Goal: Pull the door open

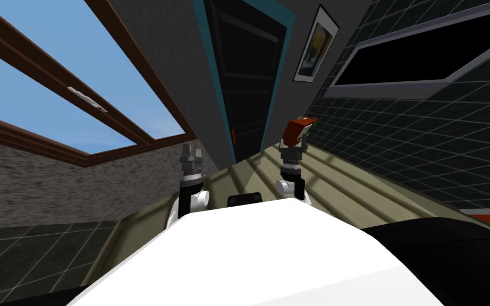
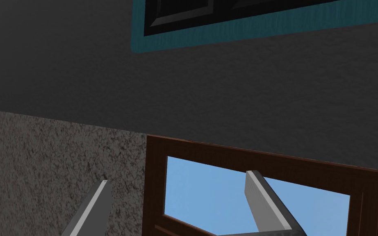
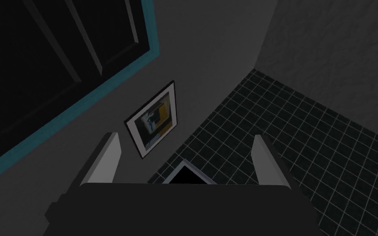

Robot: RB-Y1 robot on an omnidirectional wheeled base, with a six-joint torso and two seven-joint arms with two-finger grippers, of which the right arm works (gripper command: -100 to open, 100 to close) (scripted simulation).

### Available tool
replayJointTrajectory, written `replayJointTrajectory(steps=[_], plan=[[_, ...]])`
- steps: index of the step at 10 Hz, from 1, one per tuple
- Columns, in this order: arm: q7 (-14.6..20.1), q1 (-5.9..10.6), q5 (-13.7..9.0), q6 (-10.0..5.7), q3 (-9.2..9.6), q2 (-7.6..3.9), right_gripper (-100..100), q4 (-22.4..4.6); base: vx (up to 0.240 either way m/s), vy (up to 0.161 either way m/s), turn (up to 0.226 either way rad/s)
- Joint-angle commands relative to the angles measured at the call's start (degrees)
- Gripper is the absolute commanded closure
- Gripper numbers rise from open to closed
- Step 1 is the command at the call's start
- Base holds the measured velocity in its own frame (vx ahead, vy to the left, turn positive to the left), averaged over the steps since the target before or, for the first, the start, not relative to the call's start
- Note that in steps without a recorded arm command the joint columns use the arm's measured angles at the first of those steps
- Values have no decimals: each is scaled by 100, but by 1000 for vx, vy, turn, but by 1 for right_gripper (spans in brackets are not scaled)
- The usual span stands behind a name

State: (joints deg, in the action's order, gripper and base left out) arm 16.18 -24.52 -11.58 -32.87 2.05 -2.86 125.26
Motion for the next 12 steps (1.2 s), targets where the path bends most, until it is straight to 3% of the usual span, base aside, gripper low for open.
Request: replayJointTrajectory(steps=[1,12], plan=[[169,47,-113,-57,56,-61,-100,-197,94,-1,107],[1485,372,-1027,-487,538,-516,-100,-1794,101,8,156]])
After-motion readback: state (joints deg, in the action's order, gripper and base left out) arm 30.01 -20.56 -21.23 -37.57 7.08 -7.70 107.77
